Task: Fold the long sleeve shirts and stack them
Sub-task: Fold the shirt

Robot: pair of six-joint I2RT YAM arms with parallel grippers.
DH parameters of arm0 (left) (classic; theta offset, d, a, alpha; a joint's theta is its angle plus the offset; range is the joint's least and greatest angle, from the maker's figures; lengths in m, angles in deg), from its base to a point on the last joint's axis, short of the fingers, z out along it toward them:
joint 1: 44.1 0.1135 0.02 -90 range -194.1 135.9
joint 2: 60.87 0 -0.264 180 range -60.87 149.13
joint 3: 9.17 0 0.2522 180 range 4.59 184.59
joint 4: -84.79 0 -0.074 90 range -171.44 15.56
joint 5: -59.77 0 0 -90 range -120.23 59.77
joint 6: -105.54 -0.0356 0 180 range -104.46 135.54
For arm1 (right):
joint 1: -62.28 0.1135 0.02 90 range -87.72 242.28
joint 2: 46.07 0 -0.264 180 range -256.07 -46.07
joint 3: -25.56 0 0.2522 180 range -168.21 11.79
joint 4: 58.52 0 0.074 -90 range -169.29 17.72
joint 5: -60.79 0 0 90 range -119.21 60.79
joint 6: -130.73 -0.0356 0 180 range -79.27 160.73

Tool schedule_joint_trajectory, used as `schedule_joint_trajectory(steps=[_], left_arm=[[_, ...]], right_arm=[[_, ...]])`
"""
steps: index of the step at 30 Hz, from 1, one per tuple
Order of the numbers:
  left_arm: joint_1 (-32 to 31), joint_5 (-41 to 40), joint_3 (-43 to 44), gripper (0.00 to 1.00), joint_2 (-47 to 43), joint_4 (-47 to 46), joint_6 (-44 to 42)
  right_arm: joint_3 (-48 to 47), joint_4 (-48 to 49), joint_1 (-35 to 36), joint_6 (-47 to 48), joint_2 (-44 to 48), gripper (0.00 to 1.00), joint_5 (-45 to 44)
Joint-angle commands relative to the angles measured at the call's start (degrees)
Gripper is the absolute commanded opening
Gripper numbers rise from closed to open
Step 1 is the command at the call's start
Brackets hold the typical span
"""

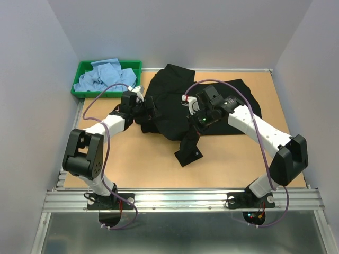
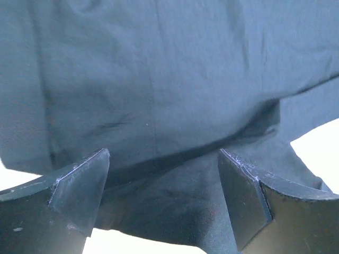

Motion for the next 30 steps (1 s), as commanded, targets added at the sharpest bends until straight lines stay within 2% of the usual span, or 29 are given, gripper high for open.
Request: schedule_joint_trajectory(steps=[1,6,11,22,30], left_arm=[[0.14,6.1,2.16,0.94,2.2,-2.34,1.15],[0.14,8.92,1.11,0.94,5.01,-1.73,1.76],[0.23,9.1,1.46,0.94,6.87,3.89,-0.08],[1.9,1.9,3.48,0.94,6.6,14.7,-3.86],[2.16,-3.98,4.19,0.96,0.99,14.01,-3.33]], right_arm=[[-4.65,1.1,0.0,1.62,-1.03,0.01,-2.66],[-6.23,1.98,0.0,1.88,-2.61,0.01,-4.33],[-8.16,2.6,-0.09,1.88,-3.75,0.01,-8.11],[-10.98,3.65,-0.7,2.5,-6.3,0.01,-10.48],[-15.28,4.97,-0.88,1.44,-9.99,0.02,-12.94]])
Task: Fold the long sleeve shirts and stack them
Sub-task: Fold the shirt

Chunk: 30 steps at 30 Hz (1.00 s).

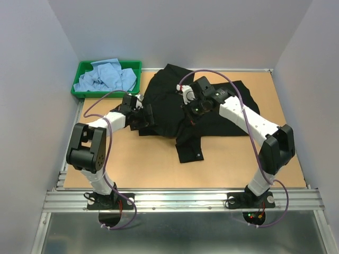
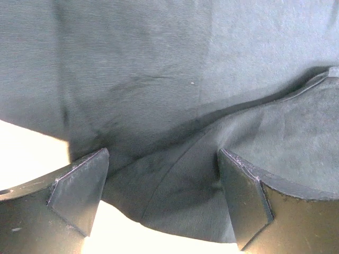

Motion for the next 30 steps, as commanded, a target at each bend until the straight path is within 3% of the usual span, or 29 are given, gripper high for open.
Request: schedule_joint_trajectory(steps=[1,8,15,18,19,23,27,30], left_arm=[[0.31,-5.7,0.49,0.97,-8.32,-0.08,0.05],[0.31,-17.3,-6.62,0.96,-20.2,-1.85,3.66],[0.22,-18.54,-13.05,0.94,-21.01,-1.24,4.54],[0.22,-18.89,-13.49,0.92,-19.6,-1.41,5.33],[0.22,-18.89,-13.23,0.92,-18.73,-1.41,5.51],[0.22,-18.89,-12.09,0.89,-16.01,-1.5,6.3],[0.13,-18.72,-10.59,0.85,-13.01,-2.03,7.09],[0.13,-18.46,-9.36,0.79,-10.73,-2.47,7.62]], right_arm=[[-6.12,3.24,-0.4,-0.31,-1.69,0.03,-2.91],[-8.94,4.91,-1.01,-3.63,-6.17,0.07,-5.55],[-9.21,7.72,-2.24,-8.21,-10.74,0.15,-10.47],[-9.03,9.83,-2.24,-9.62,-11.71,0.29,-11.79],[-9.12,10.18,-2.24,-9.89,-11.8,0.41,-12.49],[-8.59,11.5,-2.24,-9.71,-10.4,0.6,-15.13],[-4.3,12.91,-2.24,-7.09,-4.62,0.74,-16.45],[1.5,13.96,-2.07,-4.62,-1.0,0.78,-15.75]])
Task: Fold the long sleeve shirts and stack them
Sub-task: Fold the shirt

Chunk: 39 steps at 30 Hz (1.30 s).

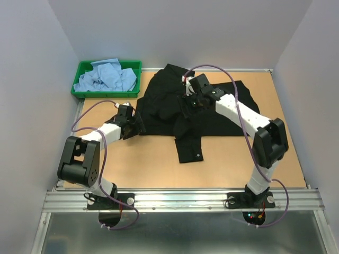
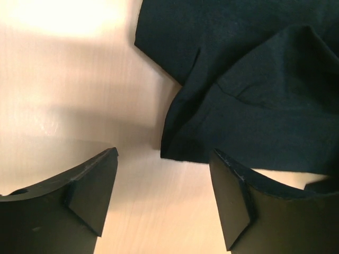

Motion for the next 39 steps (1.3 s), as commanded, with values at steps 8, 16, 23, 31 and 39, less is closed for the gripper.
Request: schedule_joint_trajectory(steps=[8,16,23,31,39], left_arm=[[-1.12,1.34,5.27,0.55,5.32,-2.41,1.72],[-1.65,1.87,5.71,0.42,7.69,-2.85,2.25],[-1.65,0.99,5.19,0.25,8.31,-2.67,1.72],[-1.65,0.54,4.75,0.13,8.22,-2.49,1.46],[-1.65,0.37,4.31,0.05,8.05,-1.97,1.02]], right_arm=[[21.94,6.0,6.44,5.23,17.96,0.79,2.68],[32.05,9.6,13.74,0.14,17.27,0.79,1.44],[32.85,11.19,19.89,-1.53,12.27,0.79,-0.84],[32.15,12.33,23.58,-2.59,6.46,0.75,-8.04],[32.76,12.77,24.11,-3.29,5.14,0.37,-16.91]])
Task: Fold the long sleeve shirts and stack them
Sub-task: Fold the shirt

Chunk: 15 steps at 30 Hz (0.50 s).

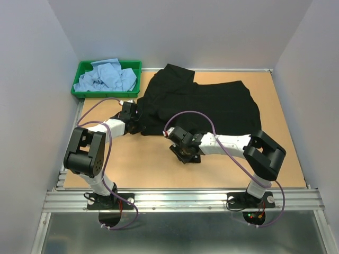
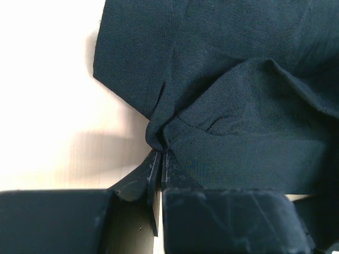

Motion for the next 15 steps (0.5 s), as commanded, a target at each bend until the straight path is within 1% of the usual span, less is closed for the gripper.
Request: schedule_joint_trajectory(steps=[1,2,4,5,6,9,11,14,15], left_arm=[[-0.36,-1.12,-0.26,0.01,-0.02,1.49,-1.19],[-0.36,-1.12,-0.43,0.01,-0.28,1.57,-1.19],[-0.36,-1.03,-0.7,0.0,-0.37,1.57,-1.19],[-0.36,-1.03,-0.79,0.0,-0.46,1.66,-1.28],[-0.36,-1.12,-0.88,0.0,-0.55,1.75,-1.37],[-0.36,-1.12,-1.05,0.0,-0.81,2.36,-1.54],[-0.36,-1.2,-1.31,0.0,-1.51,2.98,-1.72],[-0.36,-1.29,-1.67,0.0,-2.39,4.21,-2.24],[-0.36,-1.21,-2.28,0.0,-3.18,4.65,-2.33]], right_arm=[[0.07,1.25,0.11,-0.87,-2.03,0.31,-6.15],[-0.11,1.25,0.11,-0.78,-1.86,0.21,-6.68],[-0.29,1.16,0.11,-0.43,-1.59,0.11,-7.12],[-0.37,1.16,0.11,-0.34,-0.98,0.03,-7.21],[-0.55,0.99,0.11,-0.34,-0.46,0.01,-7.82],[-1.25,0.55,0.11,0.36,2.88,0.01,-9.41],[-3.35,-1.21,0.03,2.2,4.9,0.0,-11.59],[-7.83,-3.14,0.11,6.24,8.33,0.0,-16.33],[-8.8,-3.41,0.03,7.73,9.04,0.01,-20.0]])
